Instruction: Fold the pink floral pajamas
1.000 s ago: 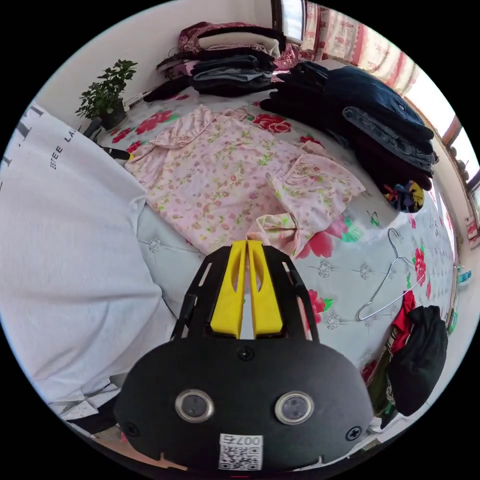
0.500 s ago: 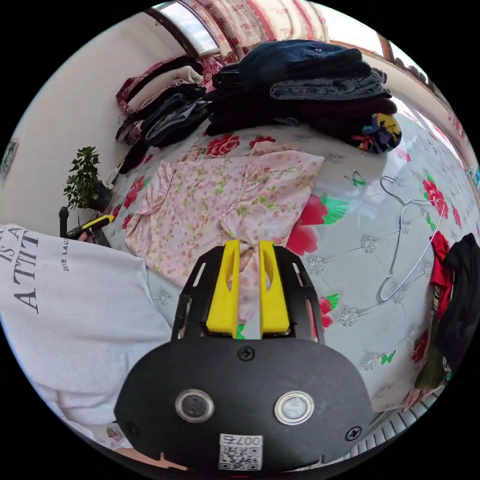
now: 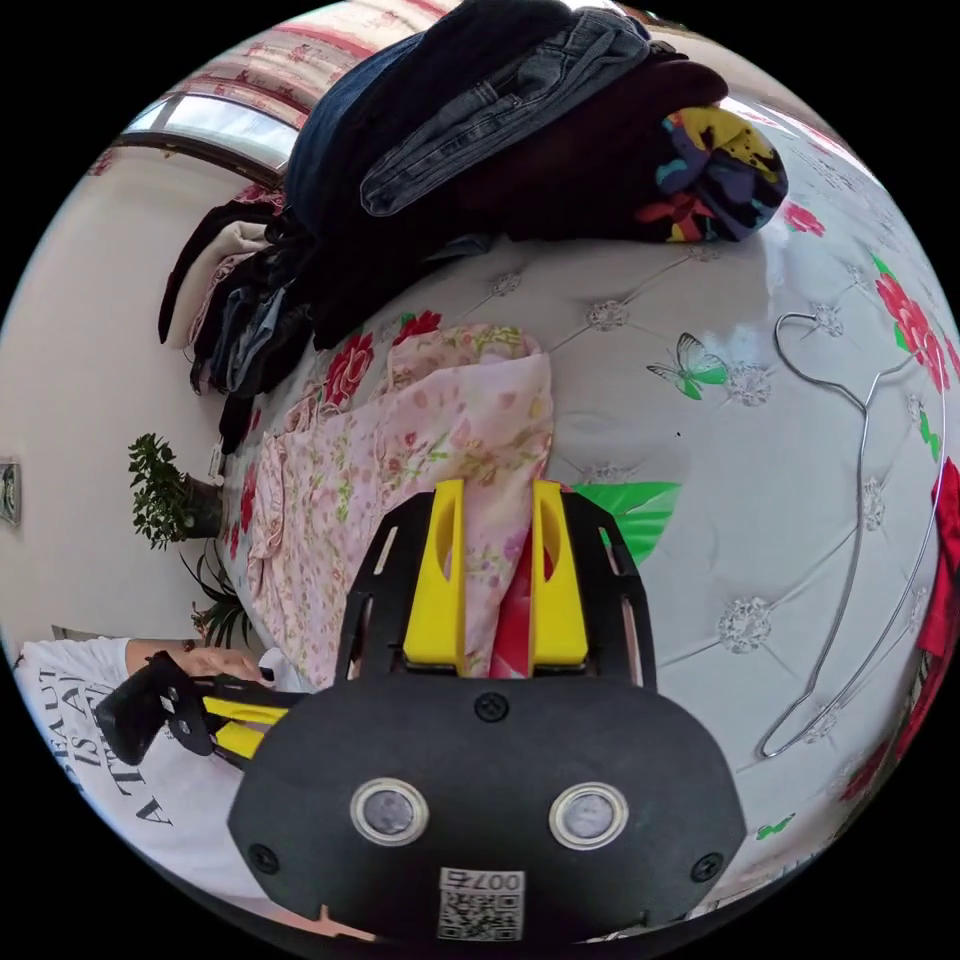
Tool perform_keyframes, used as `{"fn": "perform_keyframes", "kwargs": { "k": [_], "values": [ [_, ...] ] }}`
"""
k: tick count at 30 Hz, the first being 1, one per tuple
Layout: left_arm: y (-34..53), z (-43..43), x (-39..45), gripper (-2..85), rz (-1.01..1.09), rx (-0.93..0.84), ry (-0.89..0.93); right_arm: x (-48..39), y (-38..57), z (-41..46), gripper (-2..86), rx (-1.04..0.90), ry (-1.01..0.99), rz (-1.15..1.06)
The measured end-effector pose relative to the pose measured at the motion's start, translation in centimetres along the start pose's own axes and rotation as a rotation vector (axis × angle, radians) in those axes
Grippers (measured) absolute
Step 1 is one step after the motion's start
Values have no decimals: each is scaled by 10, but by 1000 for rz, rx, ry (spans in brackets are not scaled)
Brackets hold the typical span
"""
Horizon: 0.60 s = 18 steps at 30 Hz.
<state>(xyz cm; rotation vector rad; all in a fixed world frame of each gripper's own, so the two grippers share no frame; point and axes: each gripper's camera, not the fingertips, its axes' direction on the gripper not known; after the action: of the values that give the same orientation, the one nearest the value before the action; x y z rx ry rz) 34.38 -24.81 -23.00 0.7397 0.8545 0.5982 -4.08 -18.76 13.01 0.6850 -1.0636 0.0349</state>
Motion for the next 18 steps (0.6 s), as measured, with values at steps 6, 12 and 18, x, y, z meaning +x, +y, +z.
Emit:
{"fn": "perform_keyframes", "kwargs": {
  "k": [6,12,18],
  "values": [
    [-19,54,13,-1,15,-152,-5,1,0,8,7,-28,55,-39],
    [20,8,-42,-9,-153,-1,191,-32,3,-15,-2,-8,64,-109],
    [118,-106,-103,-10,-386,305,319,-115,-12,-33,-3,6,30,-210]
  ]
}}
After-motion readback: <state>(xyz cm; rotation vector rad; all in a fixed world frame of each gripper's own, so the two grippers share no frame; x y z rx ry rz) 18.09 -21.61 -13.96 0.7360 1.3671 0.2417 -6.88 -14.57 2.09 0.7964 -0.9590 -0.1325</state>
